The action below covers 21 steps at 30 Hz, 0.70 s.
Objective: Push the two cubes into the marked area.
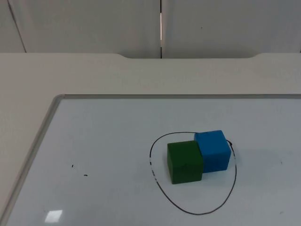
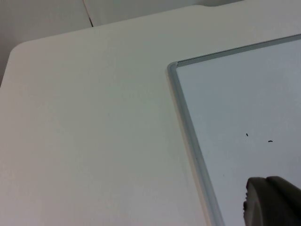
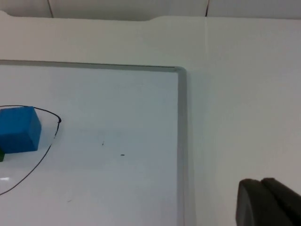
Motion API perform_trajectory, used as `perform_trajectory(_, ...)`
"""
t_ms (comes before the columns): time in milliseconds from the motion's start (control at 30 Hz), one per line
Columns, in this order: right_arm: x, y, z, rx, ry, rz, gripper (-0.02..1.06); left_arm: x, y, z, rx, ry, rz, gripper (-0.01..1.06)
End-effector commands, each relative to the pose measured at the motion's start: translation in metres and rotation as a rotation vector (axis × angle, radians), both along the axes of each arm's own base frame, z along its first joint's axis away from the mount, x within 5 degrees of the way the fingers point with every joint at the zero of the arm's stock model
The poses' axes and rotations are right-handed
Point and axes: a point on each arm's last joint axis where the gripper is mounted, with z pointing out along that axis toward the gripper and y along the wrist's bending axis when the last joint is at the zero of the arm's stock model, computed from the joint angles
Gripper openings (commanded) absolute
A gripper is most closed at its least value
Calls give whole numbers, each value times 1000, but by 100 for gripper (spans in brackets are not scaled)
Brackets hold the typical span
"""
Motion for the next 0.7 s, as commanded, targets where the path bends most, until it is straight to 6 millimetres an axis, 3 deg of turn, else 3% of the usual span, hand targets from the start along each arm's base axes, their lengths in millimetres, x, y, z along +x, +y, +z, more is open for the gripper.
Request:
perform_trajectory(0,0,0,-1,2,-5,-4,0,0,0,-1,3,-2,2,0)
perform_trajectory(667,0,0,-1,2,-5,-4,0,0,0,-1,3,-2,2,0)
